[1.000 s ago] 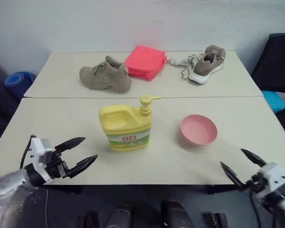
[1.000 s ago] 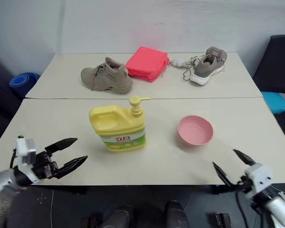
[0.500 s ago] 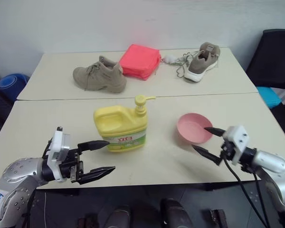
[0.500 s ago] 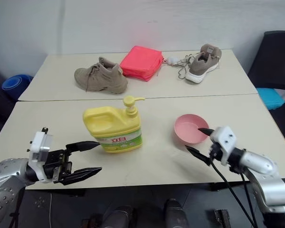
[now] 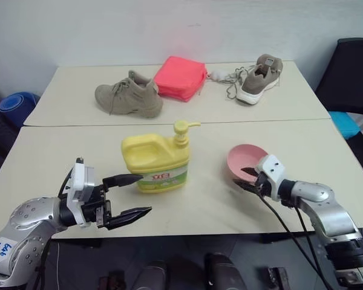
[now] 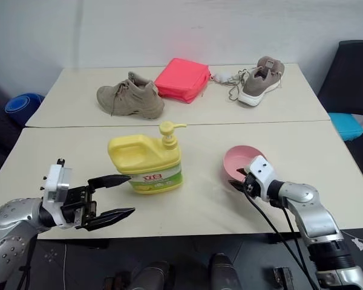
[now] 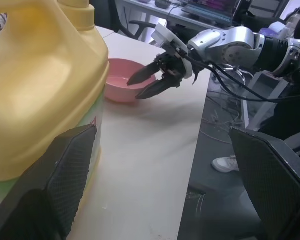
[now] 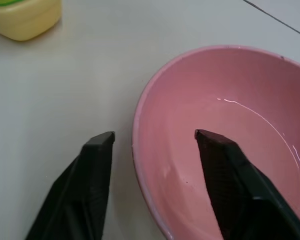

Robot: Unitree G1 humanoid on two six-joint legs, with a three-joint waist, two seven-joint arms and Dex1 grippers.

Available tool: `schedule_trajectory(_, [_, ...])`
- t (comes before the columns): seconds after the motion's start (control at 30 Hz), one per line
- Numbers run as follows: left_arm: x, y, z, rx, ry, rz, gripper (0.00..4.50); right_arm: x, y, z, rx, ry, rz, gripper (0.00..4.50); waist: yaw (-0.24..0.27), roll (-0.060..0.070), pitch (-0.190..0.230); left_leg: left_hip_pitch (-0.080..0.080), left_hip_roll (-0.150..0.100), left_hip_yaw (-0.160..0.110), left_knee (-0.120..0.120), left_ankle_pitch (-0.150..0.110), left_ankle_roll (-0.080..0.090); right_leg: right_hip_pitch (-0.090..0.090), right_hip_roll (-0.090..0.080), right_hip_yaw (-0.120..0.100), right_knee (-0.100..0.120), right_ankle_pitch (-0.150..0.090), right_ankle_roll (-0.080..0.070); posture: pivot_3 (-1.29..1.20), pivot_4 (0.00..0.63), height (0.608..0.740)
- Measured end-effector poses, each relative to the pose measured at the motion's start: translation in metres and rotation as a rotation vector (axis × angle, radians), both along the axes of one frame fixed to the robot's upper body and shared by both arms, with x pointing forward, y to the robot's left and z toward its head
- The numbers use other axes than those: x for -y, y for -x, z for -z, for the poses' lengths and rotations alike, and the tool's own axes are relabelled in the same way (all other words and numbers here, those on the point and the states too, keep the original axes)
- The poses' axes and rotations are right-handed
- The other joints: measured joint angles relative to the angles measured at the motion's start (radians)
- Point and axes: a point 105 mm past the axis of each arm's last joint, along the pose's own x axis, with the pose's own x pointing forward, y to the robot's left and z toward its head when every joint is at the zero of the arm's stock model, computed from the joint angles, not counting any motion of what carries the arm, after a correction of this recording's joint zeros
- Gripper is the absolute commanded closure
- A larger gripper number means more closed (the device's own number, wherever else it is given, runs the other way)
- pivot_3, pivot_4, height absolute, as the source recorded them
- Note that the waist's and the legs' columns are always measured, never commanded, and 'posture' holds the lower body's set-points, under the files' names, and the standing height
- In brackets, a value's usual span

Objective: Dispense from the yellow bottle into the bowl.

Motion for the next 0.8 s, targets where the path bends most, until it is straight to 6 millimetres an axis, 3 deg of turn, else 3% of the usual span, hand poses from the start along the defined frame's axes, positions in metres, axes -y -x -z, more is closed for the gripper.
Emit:
schedule_trajectory(0.13, [-0.005,-0.002,-0.010,0.000,0.022,-0.014,0.00,-0.001,-0.001,0.002,0.009,0.010,-0.012,4.36,-0.007,0.000,0.000,0.000,0.000,0.000,0.000,0.000,0.000,0.000,0.000,0.000,0.000,0.000,0.000,0.00,0.150,0.740])
schedule_trajectory(0.3, [-0.012,0.000,-0.038,-0.037,0.077,0.008,0.00,-0.002,-0.002,-0.004,0.029,0.016,-0.038,4.48,-0.010,-0.002,0.000,0.000,0.001,-0.001,0.000,0.000,0.000,0.000,0.000,0.001,0.000,0.000,0.000,0.00,0.150,0.740])
schedule_trajectory(0.47, [-0.008,-0.007,-0.094,0.080,0.183,0.037,1.18,-0.005,0.007,-0.015,0.035,0.086,-0.152,4.50,-0.007,-0.001,0.002,0.000,0.000,0.000,0.001,0.000,0.000,0.000,0.000,0.000,0.001,0.000,0.000,0.00,0.150,0.740])
schedule_trajectory(0.57, [-0.003,-0.022,-0.128,0.199,0.216,0.018,2.13,-0.021,0.006,-0.055,0.101,0.138,-0.259,4.50,-0.010,-0.001,0.003,0.000,-0.001,0.001,0.002,0.001,-0.001,-0.002,0.000,-0.003,0.003,0.001,0.001,0.00,0.150,0.740])
schedule_trajectory(0.63, [0.008,-0.033,-0.137,0.236,0.220,0.025,2.71,-0.032,0.004,-0.088,0.166,0.173,-0.307,4.50,-0.014,-0.001,0.003,0.000,-0.001,0.003,0.000,0.000,-0.001,-0.003,0.001,-0.002,0.003,0.001,0.001,0.00,0.150,0.740])
schedule_trajectory(0.7, [0.017,-0.045,-0.136,0.241,0.220,0.029,3.29,-0.038,0.002,-0.108,0.191,0.194,-0.329,4.50,-0.012,-0.001,0.004,-0.002,0.000,0.003,0.000,0.001,-0.001,-0.004,0.001,-0.003,0.002,0.001,0.001,0.00,0.150,0.740])
schedule_trajectory(0.8, [0.035,-0.064,-0.133,0.250,0.194,0.038,4.14,-0.048,0.003,-0.121,0.166,0.244,-0.384,4.50,-0.010,-0.002,0.004,-0.014,-0.001,0.003,0.005,0.001,-0.001,-0.016,0.001,-0.003,0.004,0.001,0.002,0.00,0.150,0.740])
